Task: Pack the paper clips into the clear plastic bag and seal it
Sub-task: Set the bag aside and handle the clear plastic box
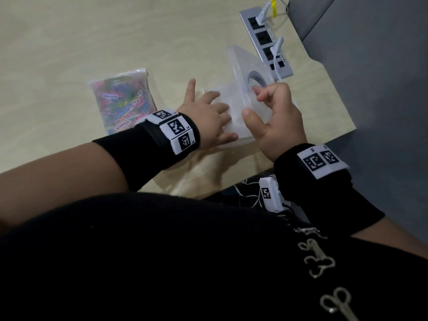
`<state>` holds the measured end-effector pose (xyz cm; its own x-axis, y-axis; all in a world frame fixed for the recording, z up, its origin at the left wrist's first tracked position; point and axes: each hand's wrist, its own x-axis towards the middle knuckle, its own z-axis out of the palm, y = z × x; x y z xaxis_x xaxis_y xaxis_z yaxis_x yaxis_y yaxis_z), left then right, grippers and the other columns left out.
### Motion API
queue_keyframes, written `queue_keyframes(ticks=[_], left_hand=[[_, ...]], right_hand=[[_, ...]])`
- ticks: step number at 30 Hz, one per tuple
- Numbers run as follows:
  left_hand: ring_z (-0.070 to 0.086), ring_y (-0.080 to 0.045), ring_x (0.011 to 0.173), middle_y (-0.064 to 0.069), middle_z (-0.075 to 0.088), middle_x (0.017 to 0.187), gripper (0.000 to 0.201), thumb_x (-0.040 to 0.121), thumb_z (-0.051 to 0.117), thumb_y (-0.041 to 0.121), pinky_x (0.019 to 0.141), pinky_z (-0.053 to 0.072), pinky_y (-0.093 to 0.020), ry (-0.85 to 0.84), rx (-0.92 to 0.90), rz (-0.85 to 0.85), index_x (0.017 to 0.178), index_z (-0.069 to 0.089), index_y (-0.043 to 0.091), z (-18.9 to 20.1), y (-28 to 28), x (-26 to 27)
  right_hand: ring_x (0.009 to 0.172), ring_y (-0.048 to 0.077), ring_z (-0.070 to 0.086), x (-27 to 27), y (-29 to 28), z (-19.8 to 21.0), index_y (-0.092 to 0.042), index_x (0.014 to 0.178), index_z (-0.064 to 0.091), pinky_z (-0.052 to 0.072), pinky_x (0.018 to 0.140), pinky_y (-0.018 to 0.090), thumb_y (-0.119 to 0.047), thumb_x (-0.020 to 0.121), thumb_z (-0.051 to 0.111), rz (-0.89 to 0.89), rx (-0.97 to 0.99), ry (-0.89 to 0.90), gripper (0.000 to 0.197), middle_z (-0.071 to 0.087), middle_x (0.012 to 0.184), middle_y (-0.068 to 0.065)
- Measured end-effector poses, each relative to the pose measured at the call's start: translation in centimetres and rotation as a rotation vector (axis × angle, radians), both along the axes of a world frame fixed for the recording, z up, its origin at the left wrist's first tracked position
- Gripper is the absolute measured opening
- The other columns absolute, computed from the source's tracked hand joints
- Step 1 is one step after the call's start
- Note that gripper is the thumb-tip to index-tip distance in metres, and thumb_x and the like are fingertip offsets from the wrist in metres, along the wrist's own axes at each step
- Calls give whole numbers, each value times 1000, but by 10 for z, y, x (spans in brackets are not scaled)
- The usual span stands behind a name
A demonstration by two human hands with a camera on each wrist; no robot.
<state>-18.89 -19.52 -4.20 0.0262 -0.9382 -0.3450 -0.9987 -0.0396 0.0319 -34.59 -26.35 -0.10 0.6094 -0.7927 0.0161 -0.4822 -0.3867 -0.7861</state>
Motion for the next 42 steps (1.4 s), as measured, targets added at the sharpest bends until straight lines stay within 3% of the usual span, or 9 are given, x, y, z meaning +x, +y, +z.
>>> queue_keyframes(ticks=[4, 6, 8, 10, 13, 19, 24, 28, 42], left_hand=[[22, -29, 144, -1, 41, 147, 52, 92, 33, 55, 111, 1, -67, 106, -221, 158, 130, 51, 24, 4, 9, 6], [38, -34, 130, -8, 50, 134, 39, 91, 42, 40, 110, 20, -58, 183, -415, 356, 121, 55, 19, 3, 15, 13], [48, -37, 114, -14, 53, 124, 35, 90, 43, 32, 97, 37, -47, 298, -505, 547, 119, 52, 13, 0, 19, 19], [54, -34, 105, -15, 56, 117, 34, 93, 42, 28, 87, 41, -39, 460, -481, 654, 122, 45, 11, -3, 22, 22], [60, -28, 90, -7, 66, 97, 35, 96, 42, 31, 75, 40, -33, 597, -373, 681, 126, 37, 14, -5, 24, 18], [64, -29, 85, -7, 70, 84, 35, 94, 43, 26, 79, 48, -38, 678, -339, 665, 127, 35, 17, -1, 24, 10], [66, -27, 82, -7, 71, 82, 34, 92, 38, 19, 81, 51, -45, 704, -320, 674, 125, 34, 20, 3, 24, 12], [67, -23, 84, -3, 72, 85, 34, 93, 37, 17, 82, 52, -41, 732, -309, 655, 126, 34, 19, 8, 30, 12], [66, -25, 85, -2, 70, 85, 30, 94, 41, 23, 82, 51, -42, 696, -321, 688, 123, 38, 19, 13, 46, 22]], right_hand=[[120, 14, 54, 2, 3, 0, -22, 99, 40, 42, 99, 30, -31, 81, 64, 18, 12, 40, 32, 56, 131, 2], [118, 16, 54, 4, 6, -1, -19, 103, 44, 40, 100, 31, -31, 80, 66, 48, -4, 99, 34, 56, 129, 2], [111, 16, 51, 7, 9, -4, -17, 107, 46, 37, 105, 42, -34, 79, 66, 99, -39, 197, 39, 53, 120, -2], [113, 16, 46, 12, 13, -9, -20, 115, 45, 27, 111, 54, -37, 79, 64, 168, -70, 376, 45, 45, 118, -5], [128, 21, 38, 18, 21, -17, -26, 127, 42, 10, 115, 60, -40, 81, 62, 257, -112, 603, 52, 39, 133, -2], [126, 25, 40, 29, 27, -15, -22, 125, 39, 16, 112, 64, -43, 88, 55, 282, -192, 766, 46, 40, 130, 3], [113, 29, 48, 50, 38, -22, -15, 117, 40, 39, 97, 50, -58, 82, 56, 280, -336, 828, 58, 47, 123, 9], [97, 32, 58, 61, 36, -28, -11, 114, 43, 36, 66, 35, -35, 92, 50, 215, -470, 756, 34, 53, 115, 12], [101, 34, 59, 65, 25, -14, -9, 121, 43, 31, 65, 34, -35, 98, 45, 174, -259, 757, 35, 50, 125, 11]])
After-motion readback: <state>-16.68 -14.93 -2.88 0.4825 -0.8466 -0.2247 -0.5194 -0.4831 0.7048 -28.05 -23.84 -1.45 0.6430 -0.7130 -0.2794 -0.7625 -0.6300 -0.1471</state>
